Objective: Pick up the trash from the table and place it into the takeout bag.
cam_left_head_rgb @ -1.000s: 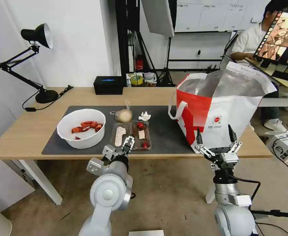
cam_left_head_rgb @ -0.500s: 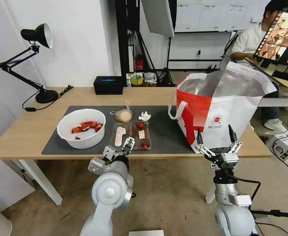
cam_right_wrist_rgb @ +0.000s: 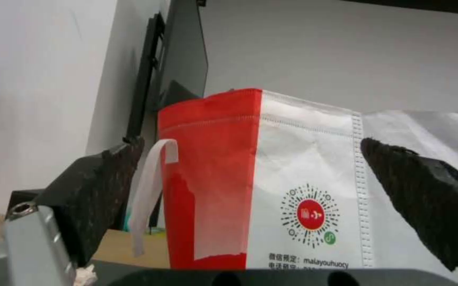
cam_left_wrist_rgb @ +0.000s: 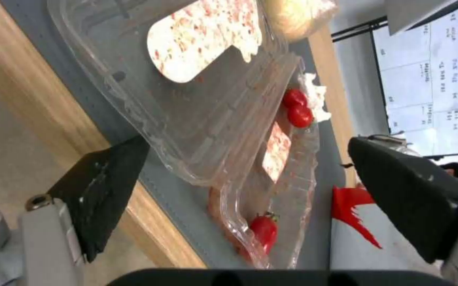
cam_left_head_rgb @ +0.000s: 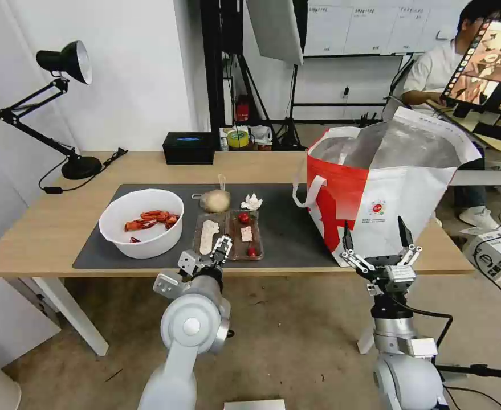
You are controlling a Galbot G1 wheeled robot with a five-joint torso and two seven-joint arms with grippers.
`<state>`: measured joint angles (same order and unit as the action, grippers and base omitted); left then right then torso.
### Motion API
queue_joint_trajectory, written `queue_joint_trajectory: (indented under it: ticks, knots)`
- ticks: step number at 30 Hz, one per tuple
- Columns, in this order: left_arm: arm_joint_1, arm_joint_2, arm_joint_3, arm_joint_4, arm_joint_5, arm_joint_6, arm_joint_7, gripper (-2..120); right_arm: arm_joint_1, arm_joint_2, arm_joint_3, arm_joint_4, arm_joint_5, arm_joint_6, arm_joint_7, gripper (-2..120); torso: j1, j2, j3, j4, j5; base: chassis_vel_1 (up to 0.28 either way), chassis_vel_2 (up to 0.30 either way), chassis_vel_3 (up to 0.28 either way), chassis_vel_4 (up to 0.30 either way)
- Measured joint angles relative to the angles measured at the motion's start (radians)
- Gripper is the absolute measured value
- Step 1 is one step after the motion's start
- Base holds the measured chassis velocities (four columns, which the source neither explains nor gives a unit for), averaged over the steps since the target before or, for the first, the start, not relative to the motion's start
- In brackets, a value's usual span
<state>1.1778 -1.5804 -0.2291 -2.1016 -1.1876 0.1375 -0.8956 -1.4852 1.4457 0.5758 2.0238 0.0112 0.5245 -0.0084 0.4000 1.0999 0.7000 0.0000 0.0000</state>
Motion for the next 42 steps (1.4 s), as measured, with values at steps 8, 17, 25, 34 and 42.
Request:
queue_joint_trajectory:
  ticks: [8, 17, 25, 34, 42]
  knots:
    - [-0.001, 0.002, -0.001, 0.003, 0.013, -0.001, 0.002, 100, 0.003, 0.005, -0.002, -0.006, 0.0, 0.002, -0.001, 100, 0.0, 0.0, 0.0, 0.0, 0.0, 0.0, 0.0, 0.0, 0.0]
    - [0.0, 0.003, -0.002, 0.003, 0.04, -0.031, 0.043, 100, 0.004, 0.004, -0.004, -0.007, 0.0, 0.003, -0.003, 100, 0.0, 0.0, 0.0, 0.0001, 0.0, 0.0, 0.0, 0.0, 0.0]
    - [0.001, 0.003, 0.006, -0.004, 0.047, -0.086, 0.113, 100, 0.002, 0.002, -0.004, -0.003, 0.0, 0.004, -0.005, 100, 0.0, 0.0, 0.0, 0.0001, 0.0, 0.0, 0.0, 0.0, 0.0]
    - [0.013, 0.008, 0.013, -0.029, 0.042, -0.118, 0.182, 100, -0.001, 0.002, -0.004, 0.003, 0.0, 0.005, -0.006, 100, 0.0, 0.0, 0.0, 0.0001, 0.0, 0.0, 0.0, 0.0, 0.0]
    - [0.041, 0.005, 0.047, -0.043, 0.037, -0.118, 0.207, 100, -0.001, 0.006, -0.005, 0.003, 0.0, 0.005, -0.006, 100, 0.0, 0.0, 0.0, 0.0001, 0.0, 0.0, 0.0, 0.0, 0.0]
